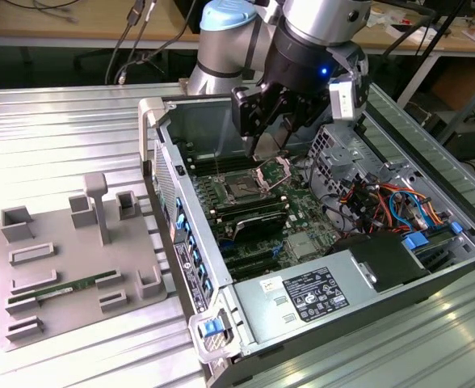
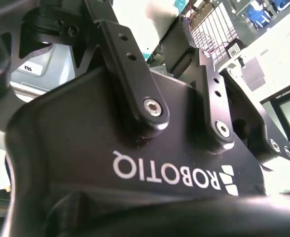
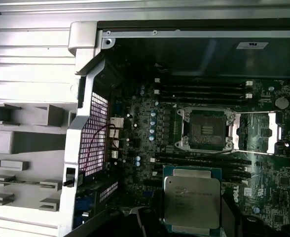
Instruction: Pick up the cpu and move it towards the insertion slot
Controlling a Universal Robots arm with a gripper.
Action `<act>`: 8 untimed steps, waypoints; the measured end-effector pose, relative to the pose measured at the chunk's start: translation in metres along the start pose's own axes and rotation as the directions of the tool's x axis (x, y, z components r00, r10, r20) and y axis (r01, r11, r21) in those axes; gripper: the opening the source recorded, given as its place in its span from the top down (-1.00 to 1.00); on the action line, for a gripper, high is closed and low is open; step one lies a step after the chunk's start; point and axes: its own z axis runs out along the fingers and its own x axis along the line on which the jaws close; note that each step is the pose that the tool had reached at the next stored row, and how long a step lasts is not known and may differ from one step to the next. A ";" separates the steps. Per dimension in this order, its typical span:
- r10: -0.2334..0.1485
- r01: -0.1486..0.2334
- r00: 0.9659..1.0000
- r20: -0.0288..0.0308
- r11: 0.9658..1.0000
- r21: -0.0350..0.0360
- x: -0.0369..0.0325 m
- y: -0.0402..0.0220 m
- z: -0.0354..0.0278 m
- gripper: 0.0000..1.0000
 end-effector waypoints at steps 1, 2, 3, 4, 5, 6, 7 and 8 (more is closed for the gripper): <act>0.000 0.000 1.000 0.000 1.000 0.000 -0.0013 -0.0001 0.0004 -0.09; 0.000 0.000 1.000 0.000 1.000 0.000 -0.0021 -0.0002 0.0007 -0.09; 0.000 0.000 1.000 0.000 1.000 0.000 -0.0028 -0.0003 0.0010 -0.09; 0.000 0.000 1.000 0.000 1.000 0.000 -0.0033 -0.0003 0.0013 -0.09; 0.000 0.000 1.000 0.000 1.000 0.000 -0.0036 -0.0003 0.0014 -0.09; 0.000 0.000 1.000 0.000 1.000 0.000 -0.0043 -0.0004 0.0017 -0.09; 0.000 0.000 1.000 0.000 1.000 0.000 -0.0048 -0.0005 0.0020 -0.09; 0.000 0.000 1.000 0.000 1.000 0.000 -0.0054 -0.0005 0.0022 -0.09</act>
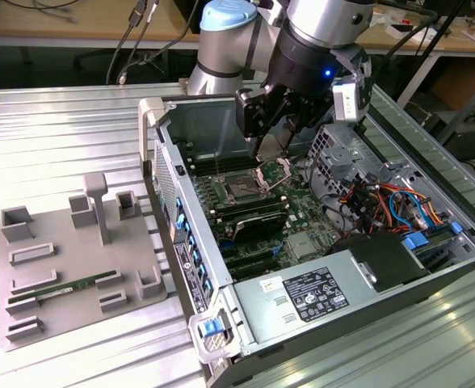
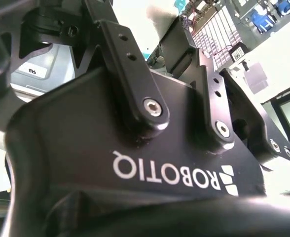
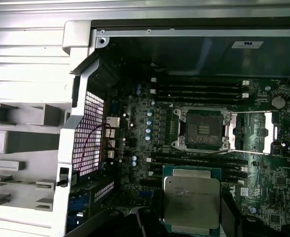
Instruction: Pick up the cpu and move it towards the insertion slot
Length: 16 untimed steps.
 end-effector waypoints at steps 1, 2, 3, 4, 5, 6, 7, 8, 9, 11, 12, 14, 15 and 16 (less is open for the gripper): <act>0.000 0.000 1.000 0.000 1.000 0.000 -0.0009 -0.0001 0.0004 -0.09; 0.000 0.000 1.000 0.000 1.000 0.000 -0.0015 -0.0002 0.0007 -0.09; 0.000 0.000 1.000 0.000 1.000 0.000 -0.0023 -0.0003 0.0011 -0.09; 0.000 0.000 1.000 0.000 1.000 0.000 -0.0033 -0.0004 0.0016 -0.09; 0.000 0.000 1.000 0.000 1.000 0.000 -0.0041 -0.0004 0.0020 -0.09; 0.000 0.000 1.000 0.000 1.000 0.000 -0.0049 -0.0005 0.0023 -0.09; 0.000 0.000 1.000 0.000 1.000 0.000 -0.0055 -0.0006 0.0026 -0.09; 0.000 0.000 1.000 0.000 1.000 0.000 -0.0062 -0.0006 0.0029 -0.09; 0.000 0.000 1.000 0.000 1.000 0.000 -0.0073 -0.0007 0.0034 -0.09; 0.000 0.000 1.000 0.000 1.000 0.000 -0.0093 -0.0009 0.0043 -0.09; 0.000 0.000 1.000 0.000 1.000 0.000 -0.0129 -0.0012 0.0059 -0.09; 0.000 0.000 1.000 0.000 1.000 0.000 -0.0187 -0.0004 0.0086 -0.09; 0.000 0.000 1.000 0.000 1.000 0.000 -0.0194 -0.0003 0.0090 -0.09; 0.000 0.000 1.000 0.000 1.000 0.000 -0.0201 -0.0001 0.0093 -0.09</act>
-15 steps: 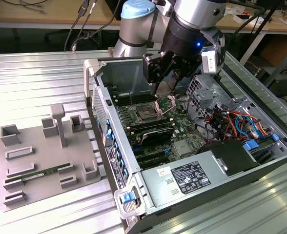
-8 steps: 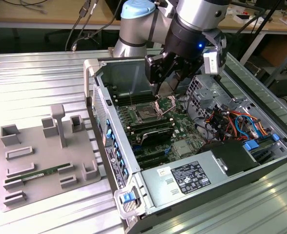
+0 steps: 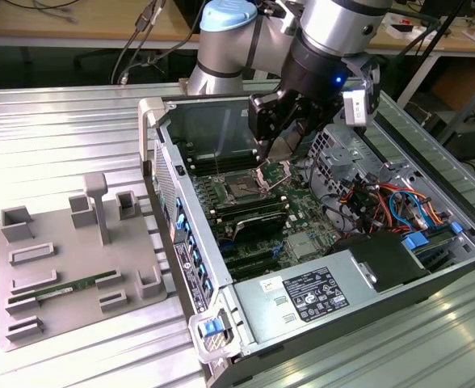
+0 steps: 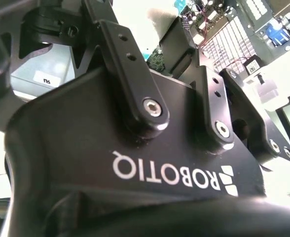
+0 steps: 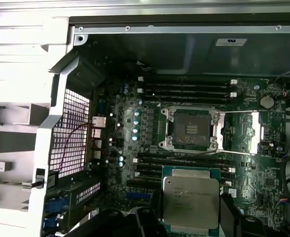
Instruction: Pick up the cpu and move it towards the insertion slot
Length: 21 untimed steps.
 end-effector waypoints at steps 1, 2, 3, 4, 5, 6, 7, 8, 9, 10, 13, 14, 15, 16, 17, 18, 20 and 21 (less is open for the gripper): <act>0.000 0.000 1.000 0.000 1.000 0.000 -0.0006 0.0001 0.0003 -0.09; 0.000 0.000 1.000 0.000 1.000 0.000 -0.0012 0.0003 0.0006 -0.09; 0.000 0.000 1.000 0.000 1.000 0.000 -0.0021 0.0005 0.0011 -0.09; 0.000 0.000 1.000 0.000 1.000 0.000 -0.0028 0.0006 0.0014 -0.09; 0.000 0.000 1.000 0.000 1.000 0.000 -0.0033 0.0008 0.0017 -0.09; 0.000 0.000 1.000 0.000 1.000 0.000 -0.0039 0.0009 0.0020 -0.09; 0.000 0.000 1.000 0.000 1.000 0.000 -0.0050 0.0011 0.0025 -0.09; 0.000 0.000 1.000 0.000 1.000 0.000 -0.0061 0.0013 0.0031 -0.09; 0.000 0.000 1.000 0.000 1.000 0.000 -0.0067 0.0014 0.0035 -0.09; 0.000 0.000 1.000 0.000 1.000 0.000 -0.0074 0.0016 0.0039 -0.09; 0.000 0.000 1.000 0.000 1.000 0.000 -0.0096 0.0020 0.0055 -0.09; 0.000 0.000 1.000 0.000 1.000 0.000 -0.0101 0.0022 0.0058 -0.09; 0.000 0.000 1.000 0.000 1.000 0.000 -0.0108 0.0024 0.0062 -0.09; 0.000 0.000 1.000 0.000 1.000 0.000 -0.0122 0.0030 0.0069 -0.09; 0.000 0.000 1.000 0.000 1.000 0.000 -0.0131 0.0034 0.0074 -0.09; 0.000 0.000 1.000 0.000 1.000 0.000 -0.0138 0.0038 0.0078 -0.09; 0.000 0.000 1.000 0.000 1.000 0.000 -0.0165 0.0052 0.0089 -0.09; 0.000 0.000 1.000 0.000 1.000 0.000 -0.0177 0.0059 0.0094 -0.09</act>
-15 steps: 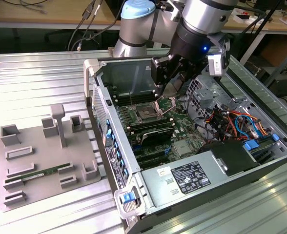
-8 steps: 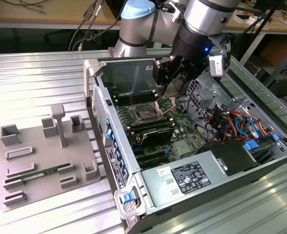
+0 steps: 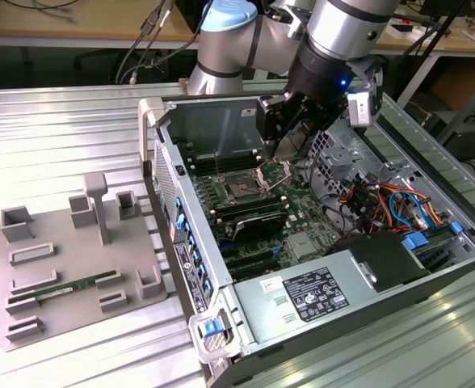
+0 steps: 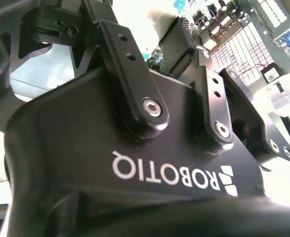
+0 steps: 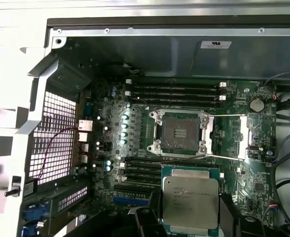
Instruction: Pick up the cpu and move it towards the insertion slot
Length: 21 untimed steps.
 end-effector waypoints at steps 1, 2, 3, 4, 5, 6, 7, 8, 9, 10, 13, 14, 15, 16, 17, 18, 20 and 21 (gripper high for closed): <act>0.000 0.000 1.000 0.000 1.000 0.000 -0.0008 0.0006 0.0004 -0.09; 0.000 0.000 1.000 0.000 1.000 0.000 -0.0015 0.0011 0.0006 -0.09; 0.000 0.000 1.000 0.000 1.000 0.001 -0.0022 0.0015 0.0009 -0.09; 0.000 0.000 1.000 0.000 1.000 0.002 -0.0029 0.0019 0.0012 -0.09; 0.000 0.000 1.000 0.000 1.000 0.004 -0.0039 0.0024 0.0017 -0.09; 0.000 0.000 1.000 0.000 1.000 0.005 -0.0046 0.0027 0.0020 -0.09; 0.000 0.000 1.000 -0.001 1.000 0.009 -0.0055 0.0033 0.0025 -0.09; 0.000 0.000 1.000 -0.001 1.000 0.013 -0.0064 0.0037 0.0032 -0.09; 0.000 0.000 1.000 -0.001 1.000 0.017 -0.0070 0.0041 0.0036 -0.09; 0.000 0.000 1.000 -0.001 1.000 0.018 -0.0076 0.0042 0.0040 -0.09; 0.000 0.000 1.000 -0.001 1.000 0.019 -0.0092 0.0048 0.0049 -0.09; 0.000 0.000 1.000 -0.001 1.000 0.020 -0.0100 0.0052 0.0055 -0.09; 0.000 0.000 1.000 -0.001 1.000 0.020 -0.0105 0.0056 0.0061 -0.09; 0.000 0.000 1.000 -0.001 1.000 0.020 -0.0110 0.0061 0.0066 -0.09; 0.000 0.000 1.000 -0.001 1.000 0.019 -0.0113 0.0063 0.0069 -0.09; 0.000 0.000 1.000 -0.001 1.000 0.019 -0.0116 0.0066 0.0073 -0.09; 0.000 0.000 1.000 -0.001 1.000 0.020 -0.0126 0.0078 0.0083 -0.09; 0.000 0.000 1.000 -0.001 1.000 0.020 -0.0128 0.0081 0.0087 -0.09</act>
